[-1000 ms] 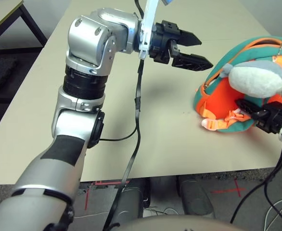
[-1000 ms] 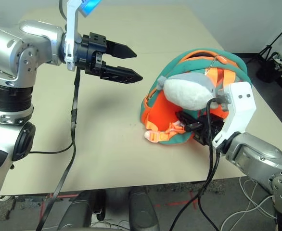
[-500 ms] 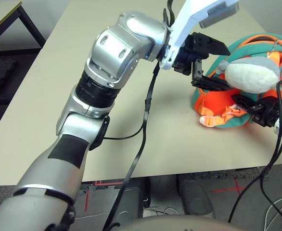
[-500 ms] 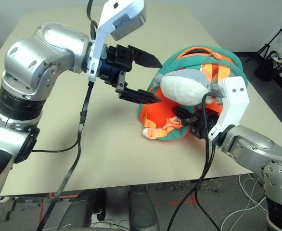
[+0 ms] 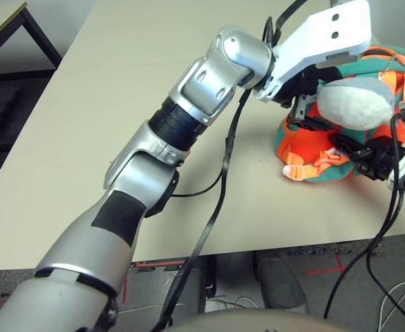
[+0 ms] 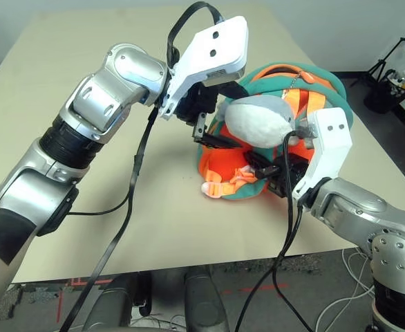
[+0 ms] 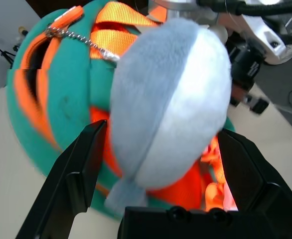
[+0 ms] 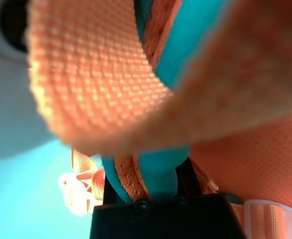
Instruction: Put the pencil case into the backpack and zip it.
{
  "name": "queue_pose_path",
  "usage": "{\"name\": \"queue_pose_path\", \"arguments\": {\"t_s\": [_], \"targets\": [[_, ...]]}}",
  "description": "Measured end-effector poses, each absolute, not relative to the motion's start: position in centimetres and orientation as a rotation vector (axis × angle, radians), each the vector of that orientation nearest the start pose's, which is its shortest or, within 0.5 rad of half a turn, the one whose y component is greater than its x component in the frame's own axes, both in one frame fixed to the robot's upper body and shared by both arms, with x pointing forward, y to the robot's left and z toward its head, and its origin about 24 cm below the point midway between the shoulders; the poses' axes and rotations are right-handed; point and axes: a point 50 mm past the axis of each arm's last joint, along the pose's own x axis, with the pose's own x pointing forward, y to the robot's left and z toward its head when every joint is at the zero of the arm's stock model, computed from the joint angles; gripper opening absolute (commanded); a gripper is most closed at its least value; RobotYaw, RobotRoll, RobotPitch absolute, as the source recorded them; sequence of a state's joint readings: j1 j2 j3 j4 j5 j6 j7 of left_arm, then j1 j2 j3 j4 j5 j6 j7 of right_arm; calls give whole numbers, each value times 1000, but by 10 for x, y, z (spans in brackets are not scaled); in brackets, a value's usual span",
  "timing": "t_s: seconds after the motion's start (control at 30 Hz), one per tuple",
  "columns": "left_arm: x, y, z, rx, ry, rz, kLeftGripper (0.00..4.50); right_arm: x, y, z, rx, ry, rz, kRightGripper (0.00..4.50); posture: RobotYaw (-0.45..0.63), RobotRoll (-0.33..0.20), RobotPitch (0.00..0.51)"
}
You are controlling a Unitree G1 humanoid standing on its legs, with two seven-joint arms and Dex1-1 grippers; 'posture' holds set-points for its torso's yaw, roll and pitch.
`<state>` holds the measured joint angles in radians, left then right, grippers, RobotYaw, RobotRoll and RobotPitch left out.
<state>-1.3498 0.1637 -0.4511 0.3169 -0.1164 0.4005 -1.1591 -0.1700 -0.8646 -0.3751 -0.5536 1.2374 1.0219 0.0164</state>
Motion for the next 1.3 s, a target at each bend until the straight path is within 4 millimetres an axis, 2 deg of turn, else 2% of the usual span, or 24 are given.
{"name": "queue_pose_path", "arguments": {"t_s": [0.17, 0.27, 0.47, 0.63, 0.7, 0.87, 1.07, 1.3], "targets": [[303, -39, 296, 789, -222, -1600, 4500, 227, -222, 202, 42, 258, 442, 171, -217, 0, 201], [303, -38, 297, 771, -231, -1593, 3649, 226, -221, 202, 42, 259, 439, 171, -214, 0, 202], [306, -33, 301, 730, -226, -1578, 1624, 225, -219, 203, 47, 260, 441, 171, -203, 0, 201], [310, -22, 316, 698, -230, -1543, 473, 225, -219, 203, 49, 258, 441, 171, -194, 0, 198], [312, -14, 323, 680, -226, -1528, 330, 226, -219, 203, 49, 258, 442, 171, -194, 0, 198], [319, 5, 341, 572, -219, -1479, 306, 226, -218, 202, 56, 258, 446, 171, -188, 0, 196], [340, 38, 342, 428, -158, -1359, 306, 226, -219, 199, 63, 251, 440, 171, -189, 0, 194], [347, 64, 335, 243, -18, -1315, 303, 226, -220, 197, 64, 242, 440, 171, -188, 0, 190]]}}
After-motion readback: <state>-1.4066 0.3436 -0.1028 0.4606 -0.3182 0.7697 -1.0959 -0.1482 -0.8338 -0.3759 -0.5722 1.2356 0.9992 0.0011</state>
